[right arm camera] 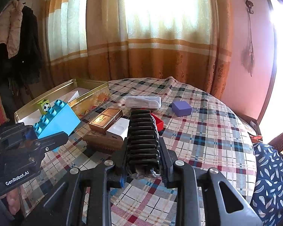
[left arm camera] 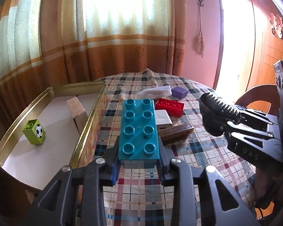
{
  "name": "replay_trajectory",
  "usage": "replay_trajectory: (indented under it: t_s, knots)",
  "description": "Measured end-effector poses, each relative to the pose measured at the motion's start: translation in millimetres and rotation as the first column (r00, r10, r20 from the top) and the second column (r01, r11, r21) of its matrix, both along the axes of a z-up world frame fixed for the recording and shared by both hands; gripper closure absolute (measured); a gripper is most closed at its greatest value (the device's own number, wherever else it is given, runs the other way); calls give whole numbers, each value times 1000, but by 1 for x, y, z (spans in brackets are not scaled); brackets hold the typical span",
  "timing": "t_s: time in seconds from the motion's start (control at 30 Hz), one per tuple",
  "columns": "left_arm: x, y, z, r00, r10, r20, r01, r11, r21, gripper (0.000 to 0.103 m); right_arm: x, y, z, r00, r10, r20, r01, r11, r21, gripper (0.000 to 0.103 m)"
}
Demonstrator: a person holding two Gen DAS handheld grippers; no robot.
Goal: Organize rigid objects
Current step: 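Lift the blue brick and black comb and carry both toward the gold tray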
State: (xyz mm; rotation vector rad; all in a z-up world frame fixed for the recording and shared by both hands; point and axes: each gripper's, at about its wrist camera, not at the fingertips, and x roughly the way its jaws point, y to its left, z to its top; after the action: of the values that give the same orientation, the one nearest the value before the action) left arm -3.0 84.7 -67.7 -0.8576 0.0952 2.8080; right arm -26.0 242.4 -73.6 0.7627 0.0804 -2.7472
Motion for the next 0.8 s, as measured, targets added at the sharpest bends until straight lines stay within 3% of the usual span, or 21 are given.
replay_trajectory:
  t_s: [0.8]
  knots:
    - [5, -7, 8, 997, 28, -74, -27, 1000, 15, 73, 6, 2, 2, 999, 14, -46, -15, 1000, -8, 73]
